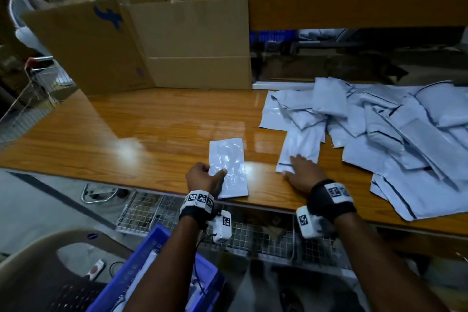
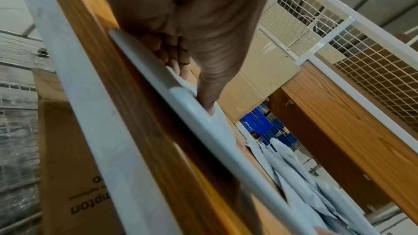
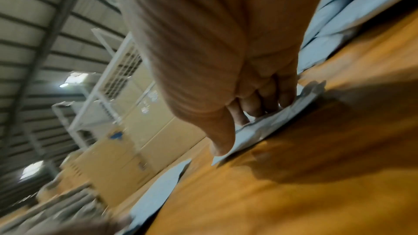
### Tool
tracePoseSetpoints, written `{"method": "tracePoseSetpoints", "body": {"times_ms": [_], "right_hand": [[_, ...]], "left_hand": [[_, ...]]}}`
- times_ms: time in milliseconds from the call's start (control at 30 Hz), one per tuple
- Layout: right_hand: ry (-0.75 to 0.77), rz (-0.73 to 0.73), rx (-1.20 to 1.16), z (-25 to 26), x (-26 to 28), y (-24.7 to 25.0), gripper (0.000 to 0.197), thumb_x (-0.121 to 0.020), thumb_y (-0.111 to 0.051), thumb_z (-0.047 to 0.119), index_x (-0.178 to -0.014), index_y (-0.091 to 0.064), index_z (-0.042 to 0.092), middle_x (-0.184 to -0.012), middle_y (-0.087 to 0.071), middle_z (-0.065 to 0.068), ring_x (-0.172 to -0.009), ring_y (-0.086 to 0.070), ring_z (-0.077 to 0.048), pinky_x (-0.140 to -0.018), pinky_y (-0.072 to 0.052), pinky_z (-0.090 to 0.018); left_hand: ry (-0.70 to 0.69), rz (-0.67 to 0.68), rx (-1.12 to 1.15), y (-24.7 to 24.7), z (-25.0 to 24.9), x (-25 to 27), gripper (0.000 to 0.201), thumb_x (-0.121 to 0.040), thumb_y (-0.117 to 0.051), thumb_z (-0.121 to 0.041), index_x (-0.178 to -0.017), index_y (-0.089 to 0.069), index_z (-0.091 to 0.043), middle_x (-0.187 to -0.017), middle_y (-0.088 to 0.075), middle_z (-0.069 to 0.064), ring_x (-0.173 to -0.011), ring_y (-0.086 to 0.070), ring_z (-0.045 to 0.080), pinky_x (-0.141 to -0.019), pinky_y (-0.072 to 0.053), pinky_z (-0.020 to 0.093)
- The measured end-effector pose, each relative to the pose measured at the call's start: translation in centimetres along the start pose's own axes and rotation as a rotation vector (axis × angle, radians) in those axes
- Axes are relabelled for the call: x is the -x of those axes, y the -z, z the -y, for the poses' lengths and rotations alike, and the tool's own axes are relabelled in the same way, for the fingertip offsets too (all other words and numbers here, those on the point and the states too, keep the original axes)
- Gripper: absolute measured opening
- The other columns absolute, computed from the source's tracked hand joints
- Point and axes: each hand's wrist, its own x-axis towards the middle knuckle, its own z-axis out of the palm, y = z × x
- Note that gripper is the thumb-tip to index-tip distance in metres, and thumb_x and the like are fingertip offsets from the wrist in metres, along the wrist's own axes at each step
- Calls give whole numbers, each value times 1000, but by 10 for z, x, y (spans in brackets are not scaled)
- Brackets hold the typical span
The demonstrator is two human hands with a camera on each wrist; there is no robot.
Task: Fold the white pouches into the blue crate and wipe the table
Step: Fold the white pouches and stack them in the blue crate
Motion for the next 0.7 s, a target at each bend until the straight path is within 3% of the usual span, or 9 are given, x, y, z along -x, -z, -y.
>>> {"method": "tracePoseSetpoints", "body": {"times_ms": [67, 167, 233, 300, 367, 433, 533, 633, 700], "right_hand": [[93, 3, 68, 27, 13, -13, 67, -99, -44, 46, -154, -23, 14, -161, -20, -11, -144, -30, -28, -114, -29, -37], [215, -18, 97, 56, 24, -27, 57, -99, -45, 40, -150, -34, 16, -158, -29, -10, -138, -39, -29, -111, -35, -39], [261, -1, 24, 61, 24, -30, 45, -99, -47, 34, -140, -50, 17, -150, -44, -9, -131, -47, -29, -107, -39, -38], [239, -34, -100, 59, 19, -27, 31, -95, -51, 34, -120, -66, 24, -131, -62, -6, -116, -58, -25, -96, -47, -34], [131, -144, -270, 53, 11, -19, 29, -88, -55, 41, -114, -66, 34, -127, -64, 0, -108, -61, -20, -90, -51, -31], [-8, -216, -288, 50, 0, -11, 50, -85, -64, 46, -129, -54, 25, -132, -57, -7, -118, -54, -28, -94, -48, -37], [-115, -128, -230, 60, -10, -5, 93, -70, -77, 56, -141, -32, 15, -138, -42, -17, -130, -39, -38, -102, -42, -45], [-78, -32, -289, 78, -17, -9, 126, -56, -91, 46, -150, -12, 19, -146, -31, -18, -137, -30, -40, -105, -38, -47], [-29, 22, -355, 95, -18, -14, 138, -53, -95, 35, -153, -1, 21, -151, -26, -18, -140, -28, -38, -103, -39, -45]], "left_hand": [[22, -10, 30, 7, 1, -3, 40, -71, -88, -36, -85, -59, -12, -74, -60, 1, -61, -57, 11, -51, -40, 19], [36, -40, 26, 15, 10, -11, 41, -68, -88, -41, -82, -60, -14, -78, -66, 5, -70, -64, 24, -61, -51, 30], [59, -84, 23, 21, 14, -13, 40, -67, -88, -41, -82, -63, -13, -81, -69, 8, -77, -67, 28, -67, -55, 35], [77, -120, 16, 28, 18, -13, 41, -68, -88, -40, -84, -67, -9, -80, -68, 9, -75, -65, 26, -65, -51, 33], [94, -125, -3, 36, 18, -10, 44, -69, -87, -40, -87, -67, -6, -79, -64, 9, -76, -60, 26, -65, -47, 32], [129, -117, -14, 42, 23, -8, 46, -67, -87, -43, -86, -65, -7, -78, -61, 7, -77, -59, 27, -63, -44, 32], [168, -127, -4, 49, 35, -8, 52, -59, -89, -44, -80, -60, -7, -80, -63, 7, -74, -64, 30, -54, -45, 30], [244, -167, 127, 57, 49, -6, 57, -57, -93, -33, -90, -54, -7, -97, -61, 10, -80, -62, 29, -62, -51, 32], [325, -156, 272, 63, 57, -1, 58, -60, -94, -19, -97, -53, -3, -99, -60, 11, -81, -59, 24, -66, -48, 30]]}}
